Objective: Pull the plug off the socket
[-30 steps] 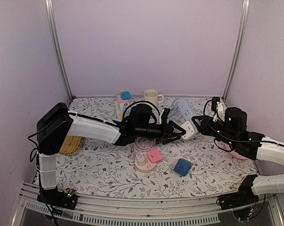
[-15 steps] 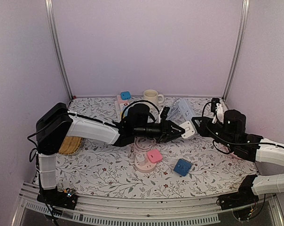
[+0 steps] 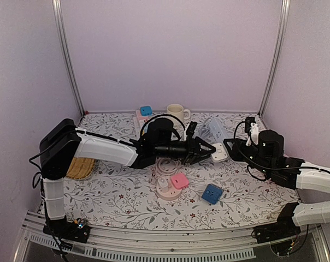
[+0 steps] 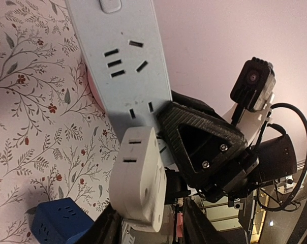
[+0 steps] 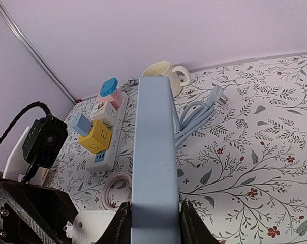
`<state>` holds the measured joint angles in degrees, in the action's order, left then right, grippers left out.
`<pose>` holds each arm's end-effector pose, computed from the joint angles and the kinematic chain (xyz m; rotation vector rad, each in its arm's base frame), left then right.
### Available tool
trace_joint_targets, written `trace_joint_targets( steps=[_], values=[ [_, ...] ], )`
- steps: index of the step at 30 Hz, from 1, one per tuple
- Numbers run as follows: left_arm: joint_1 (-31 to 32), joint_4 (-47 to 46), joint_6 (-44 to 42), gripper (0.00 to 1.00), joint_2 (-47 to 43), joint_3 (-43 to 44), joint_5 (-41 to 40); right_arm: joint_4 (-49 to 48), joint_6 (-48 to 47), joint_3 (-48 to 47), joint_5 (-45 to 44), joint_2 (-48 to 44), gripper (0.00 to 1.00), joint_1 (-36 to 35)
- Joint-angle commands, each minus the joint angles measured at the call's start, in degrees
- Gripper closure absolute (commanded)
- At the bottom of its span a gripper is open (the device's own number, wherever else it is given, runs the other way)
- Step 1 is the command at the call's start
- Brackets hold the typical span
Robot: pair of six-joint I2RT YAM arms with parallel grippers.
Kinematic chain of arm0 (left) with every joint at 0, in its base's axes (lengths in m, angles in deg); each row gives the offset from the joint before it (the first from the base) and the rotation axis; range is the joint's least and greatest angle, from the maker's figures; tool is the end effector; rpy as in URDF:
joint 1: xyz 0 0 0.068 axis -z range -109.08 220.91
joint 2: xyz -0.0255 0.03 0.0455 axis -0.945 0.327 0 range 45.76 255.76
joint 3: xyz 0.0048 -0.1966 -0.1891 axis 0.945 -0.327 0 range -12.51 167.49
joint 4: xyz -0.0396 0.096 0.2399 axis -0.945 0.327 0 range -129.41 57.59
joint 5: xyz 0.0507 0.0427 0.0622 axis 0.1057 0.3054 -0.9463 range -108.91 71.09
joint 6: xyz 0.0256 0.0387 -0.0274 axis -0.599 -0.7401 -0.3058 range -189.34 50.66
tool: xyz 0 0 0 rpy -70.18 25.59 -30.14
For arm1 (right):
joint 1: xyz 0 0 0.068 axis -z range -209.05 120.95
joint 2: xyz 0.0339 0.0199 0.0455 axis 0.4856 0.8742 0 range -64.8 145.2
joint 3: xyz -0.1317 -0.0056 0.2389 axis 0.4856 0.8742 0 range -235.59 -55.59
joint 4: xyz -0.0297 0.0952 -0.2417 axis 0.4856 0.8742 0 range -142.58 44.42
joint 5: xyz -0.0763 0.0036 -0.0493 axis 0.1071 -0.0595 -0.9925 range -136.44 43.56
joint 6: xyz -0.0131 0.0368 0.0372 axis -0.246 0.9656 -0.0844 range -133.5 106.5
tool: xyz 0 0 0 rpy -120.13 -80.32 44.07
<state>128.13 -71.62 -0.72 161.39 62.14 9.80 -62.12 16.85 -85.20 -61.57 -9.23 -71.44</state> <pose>0.2360 -0.3981 0.2201 0.2559 2.1857 -1.8917 0.1697 0.1422 0.2474 -0.0114 1.8958 0.6349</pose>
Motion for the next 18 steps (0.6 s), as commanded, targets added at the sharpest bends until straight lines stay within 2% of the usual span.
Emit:
trace_joint_targets(
  steps=[1,18],
  values=[
    [0.3,-1.1,-0.3,0.6,0.3,2.0,-0.3,-6.7,-1.3,-1.1,-1.2,-0.9,0.98,-0.8],
    [0.2,3.3,0.1,0.68,3.4,6.1,0.2,-6.6,-2.3,-3.0,-1.5,0.5,0.98,-2.2]
  ],
)
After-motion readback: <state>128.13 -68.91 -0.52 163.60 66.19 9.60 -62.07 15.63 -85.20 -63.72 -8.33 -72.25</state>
